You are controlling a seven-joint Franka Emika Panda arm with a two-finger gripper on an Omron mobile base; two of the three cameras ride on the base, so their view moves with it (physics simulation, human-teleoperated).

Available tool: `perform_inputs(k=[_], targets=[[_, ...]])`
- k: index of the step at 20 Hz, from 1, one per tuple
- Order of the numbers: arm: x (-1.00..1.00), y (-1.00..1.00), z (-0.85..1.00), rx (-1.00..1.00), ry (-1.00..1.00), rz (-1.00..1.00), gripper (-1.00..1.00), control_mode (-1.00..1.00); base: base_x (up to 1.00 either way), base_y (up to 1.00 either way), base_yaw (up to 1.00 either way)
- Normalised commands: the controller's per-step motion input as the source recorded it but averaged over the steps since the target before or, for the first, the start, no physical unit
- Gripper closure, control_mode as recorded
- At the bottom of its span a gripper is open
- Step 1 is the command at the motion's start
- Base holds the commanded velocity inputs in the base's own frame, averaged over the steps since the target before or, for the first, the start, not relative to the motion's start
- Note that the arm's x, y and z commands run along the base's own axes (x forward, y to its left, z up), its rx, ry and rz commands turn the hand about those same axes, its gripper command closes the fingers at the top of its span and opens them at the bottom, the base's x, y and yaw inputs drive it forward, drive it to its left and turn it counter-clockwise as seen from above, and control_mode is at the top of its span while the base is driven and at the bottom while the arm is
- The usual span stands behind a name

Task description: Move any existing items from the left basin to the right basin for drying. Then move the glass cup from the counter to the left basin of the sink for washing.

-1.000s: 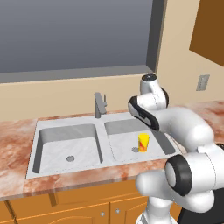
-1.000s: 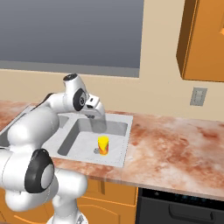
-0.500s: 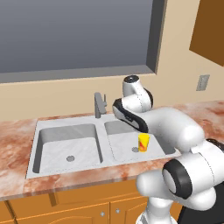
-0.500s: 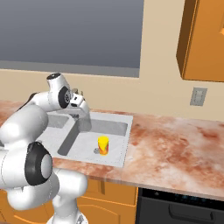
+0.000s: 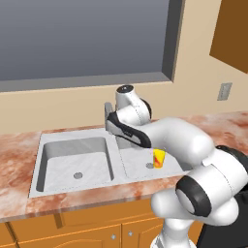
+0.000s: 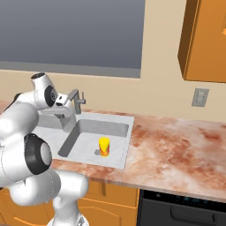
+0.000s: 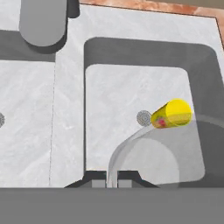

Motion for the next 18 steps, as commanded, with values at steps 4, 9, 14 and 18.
perform_inputs(k=[4, 9, 14, 18], targets=[[-0.02, 0.70, 0.00, 0.00, 0.02, 0.06, 1.00, -1.00, 0.00, 0.00, 0.00], [-0.02, 0.69, 0.00, 0.00, 0.01, 0.05, 1.00, -1.00, 0.00, 0.00, 0.00], [0.00, 0.64, -0.01, 0.00, 0.00, 0.05, 1.00, -1.00, 0.00, 0.00, 0.00], [0.00, 0.59, -0.12, 0.00, 0.00, 0.04, 1.00, -1.00, 0.00, 0.00, 0.00]])
